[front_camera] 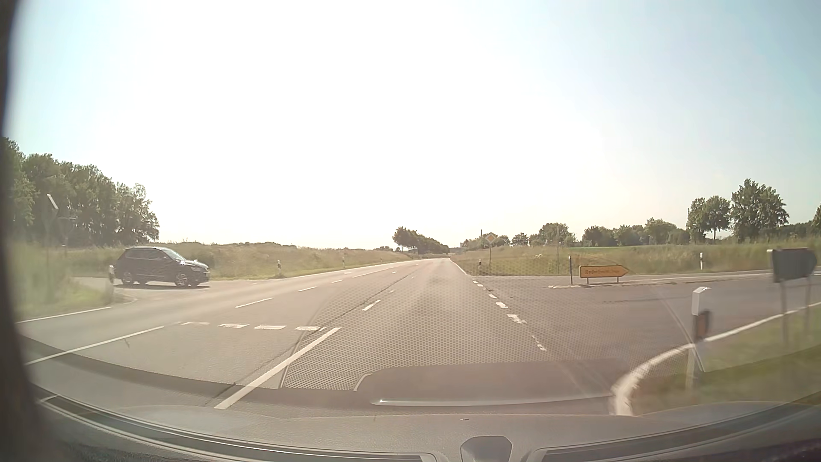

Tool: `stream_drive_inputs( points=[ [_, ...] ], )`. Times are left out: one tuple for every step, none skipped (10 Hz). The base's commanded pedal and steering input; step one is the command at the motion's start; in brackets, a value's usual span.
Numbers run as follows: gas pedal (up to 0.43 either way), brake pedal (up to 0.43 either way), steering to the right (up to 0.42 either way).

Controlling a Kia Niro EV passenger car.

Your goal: Follow the waypoints while adhering to traffic rules and regulations

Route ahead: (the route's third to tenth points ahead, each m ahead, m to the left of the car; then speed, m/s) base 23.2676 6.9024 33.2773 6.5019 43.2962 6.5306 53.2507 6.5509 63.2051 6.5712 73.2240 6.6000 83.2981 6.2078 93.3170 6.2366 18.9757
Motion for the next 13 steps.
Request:
stream_drive_inputs(
  points=[
    [0.189, 0.006, 0.002],
    [0.189, 0.006, 0.002],
    [0.189, 0.006, 0.002],
    [0.189, 0.006, 0.002],
    [0.189, 0.006, 0.002],
    [0.189, 0.006, 0.002],
    [0.189, 0.006, 0.002],
    [0.189, 0.006, 0.002],
    [0.189, 0.006, 0.002],
    [0.189, 0.006, 0.002],
    [0.189, 0.006, 0.002],
    [0.189, 0.006, 0.002],
    [0.189, 0.006, 0.002]
  ],
)
